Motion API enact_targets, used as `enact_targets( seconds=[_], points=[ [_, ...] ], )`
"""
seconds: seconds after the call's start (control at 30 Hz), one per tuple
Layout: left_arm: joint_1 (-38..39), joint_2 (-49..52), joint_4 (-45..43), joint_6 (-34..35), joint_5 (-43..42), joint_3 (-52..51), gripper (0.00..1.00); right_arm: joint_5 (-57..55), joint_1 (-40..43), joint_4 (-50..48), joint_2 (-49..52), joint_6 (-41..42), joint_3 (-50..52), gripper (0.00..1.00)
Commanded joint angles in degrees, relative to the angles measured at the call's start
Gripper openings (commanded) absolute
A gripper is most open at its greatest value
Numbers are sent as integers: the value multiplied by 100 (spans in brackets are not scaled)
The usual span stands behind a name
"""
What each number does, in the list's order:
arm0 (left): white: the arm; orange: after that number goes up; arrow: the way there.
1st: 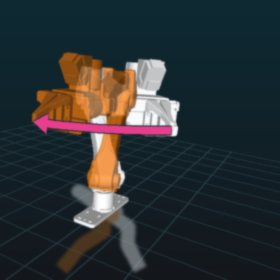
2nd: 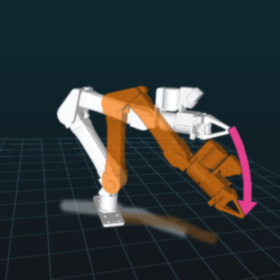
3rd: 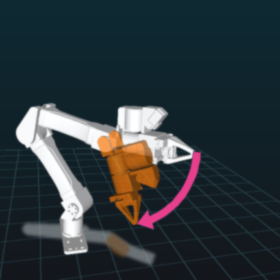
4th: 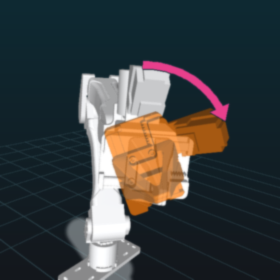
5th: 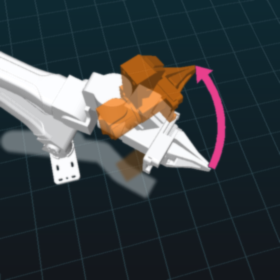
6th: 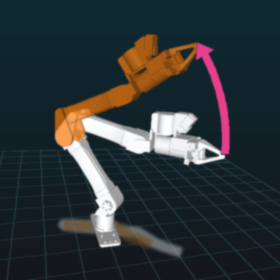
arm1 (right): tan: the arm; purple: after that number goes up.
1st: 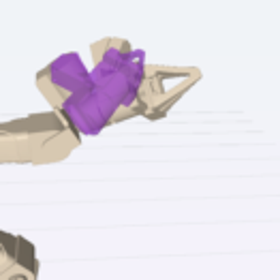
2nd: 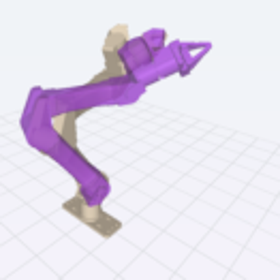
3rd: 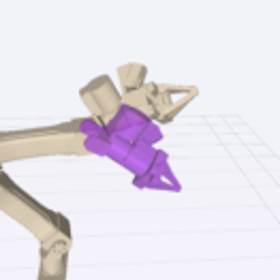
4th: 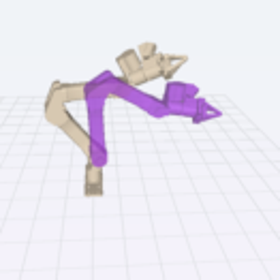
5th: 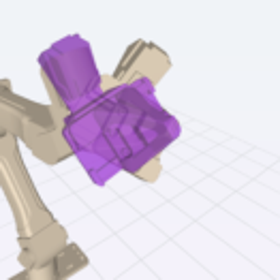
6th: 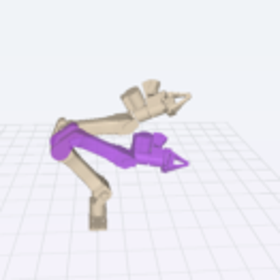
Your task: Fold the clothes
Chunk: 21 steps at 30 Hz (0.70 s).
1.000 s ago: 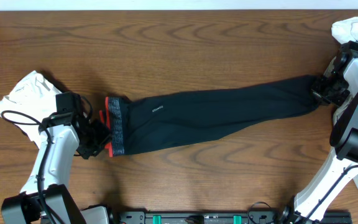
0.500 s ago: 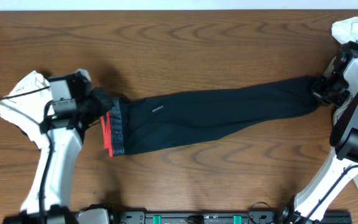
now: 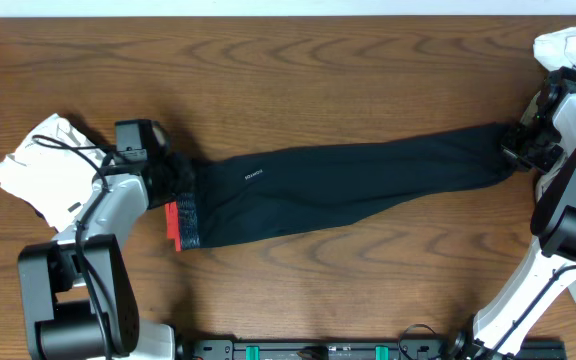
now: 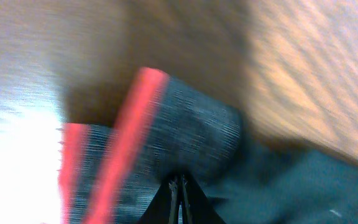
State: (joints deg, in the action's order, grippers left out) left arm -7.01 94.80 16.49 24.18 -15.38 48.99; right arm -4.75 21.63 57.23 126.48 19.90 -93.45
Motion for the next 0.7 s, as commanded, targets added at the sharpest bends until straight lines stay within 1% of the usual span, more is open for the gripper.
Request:
enact_targets(
  seconds=[0.0, 0.17, 0.47, 0.57, 0.6, 0.67],
  points=[
    [-205, 157, 105, 31, 450, 4, 6, -103, -26, 70, 212, -85, 153, 1],
    [-372, 297, 208, 31, 444, -2, 6, -103, -15, 66, 212, -85, 153, 1],
    [-376, 308, 295, 28, 450, -2, 6, -98, 120, 57, 212, -85, 153, 1],
    [-376, 286, 286, 35, 345, 0, 6, 118, 205, -37, 212, -212, 153, 1],
    [-376, 264, 254, 31, 201, 2, 7, 238, 240, -85, 212, -313, 153, 1],
    [-376, 188, 205, 24, -352, 31, 25, 354, 299, -114, 210, -352, 153, 1]
  ],
)
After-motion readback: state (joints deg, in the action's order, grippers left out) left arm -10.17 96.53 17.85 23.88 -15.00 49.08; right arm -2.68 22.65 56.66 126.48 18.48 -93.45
